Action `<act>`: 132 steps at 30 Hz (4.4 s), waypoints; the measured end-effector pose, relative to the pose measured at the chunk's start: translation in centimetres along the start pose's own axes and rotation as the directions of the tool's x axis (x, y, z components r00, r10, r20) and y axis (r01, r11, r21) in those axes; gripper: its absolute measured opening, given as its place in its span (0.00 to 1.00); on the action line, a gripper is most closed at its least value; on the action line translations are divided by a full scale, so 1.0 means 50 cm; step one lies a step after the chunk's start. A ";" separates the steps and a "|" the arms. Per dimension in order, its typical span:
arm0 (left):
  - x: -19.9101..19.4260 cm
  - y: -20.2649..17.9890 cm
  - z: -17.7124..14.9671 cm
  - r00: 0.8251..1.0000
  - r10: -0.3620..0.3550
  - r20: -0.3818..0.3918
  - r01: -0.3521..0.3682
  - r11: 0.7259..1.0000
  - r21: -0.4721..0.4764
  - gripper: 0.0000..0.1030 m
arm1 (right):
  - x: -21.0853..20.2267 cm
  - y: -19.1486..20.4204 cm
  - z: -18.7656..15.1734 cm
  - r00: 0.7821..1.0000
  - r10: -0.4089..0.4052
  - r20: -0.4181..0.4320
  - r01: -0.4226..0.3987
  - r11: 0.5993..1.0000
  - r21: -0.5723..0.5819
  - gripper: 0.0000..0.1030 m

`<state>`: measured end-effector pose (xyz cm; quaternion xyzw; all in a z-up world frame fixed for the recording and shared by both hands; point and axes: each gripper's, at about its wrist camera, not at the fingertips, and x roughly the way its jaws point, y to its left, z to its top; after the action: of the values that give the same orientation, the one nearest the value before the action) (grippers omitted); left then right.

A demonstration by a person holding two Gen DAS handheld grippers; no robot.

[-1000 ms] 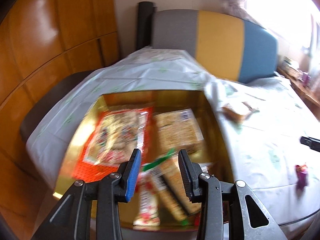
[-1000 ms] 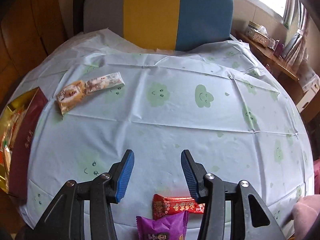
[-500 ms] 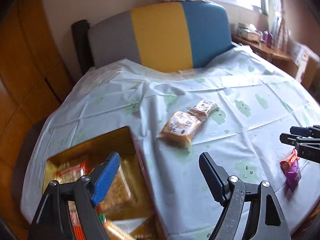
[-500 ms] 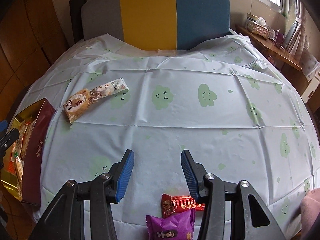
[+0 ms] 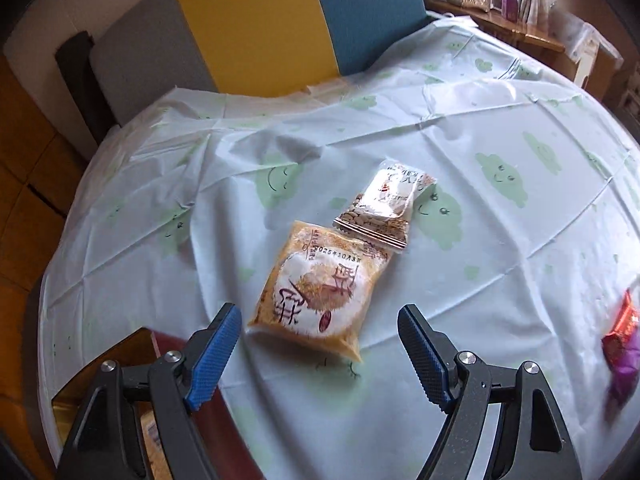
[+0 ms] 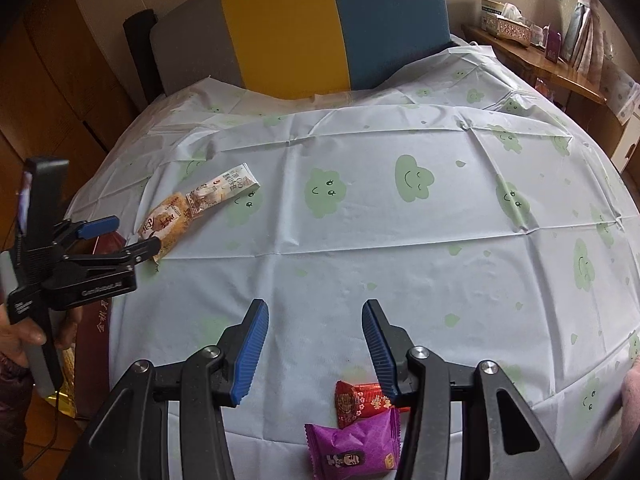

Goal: Organize snacks
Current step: 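Move the left tool to the round bread bag and close on it, then lift the bread bag off the table with the left tool, then grasp the purple candy with the right tool while the left tool holds the bread bag, then lift the purple candy with the right tool while the left tool holds the bread bag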

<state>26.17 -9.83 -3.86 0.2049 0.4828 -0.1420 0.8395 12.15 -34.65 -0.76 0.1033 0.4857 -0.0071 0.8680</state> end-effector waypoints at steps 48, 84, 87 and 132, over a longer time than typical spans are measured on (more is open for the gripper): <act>-0.160 -0.212 -0.326 0.989 -0.064 0.131 0.074 0.995 -0.072 0.59 | 0.033 -0.140 -0.017 0.992 0.005 -0.130 0.035 0.951 0.306 0.48; -0.154 -0.198 -0.352 0.969 -0.112 0.219 0.144 0.981 -0.134 0.60 | 0.065 0.089 -0.077 0.976 -0.055 -0.209 0.003 0.971 -0.240 0.48; -0.154 -0.199 -0.353 0.968 -0.109 0.225 0.141 0.981 -0.134 0.60 | 0.108 0.092 -0.062 0.975 -0.049 -0.215 -0.002 0.972 -0.233 0.48; -0.153 -0.200 -0.350 0.971 -0.090 0.220 0.127 0.979 -0.159 0.60 | 0.151 0.082 -0.062 0.974 0.025 -0.226 -0.076 0.972 -0.221 0.67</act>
<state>4.87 -9.89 -7.15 0.0888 0.4115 -0.1667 0.8916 14.00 -29.42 -7.98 0.0156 0.5744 0.0826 0.8143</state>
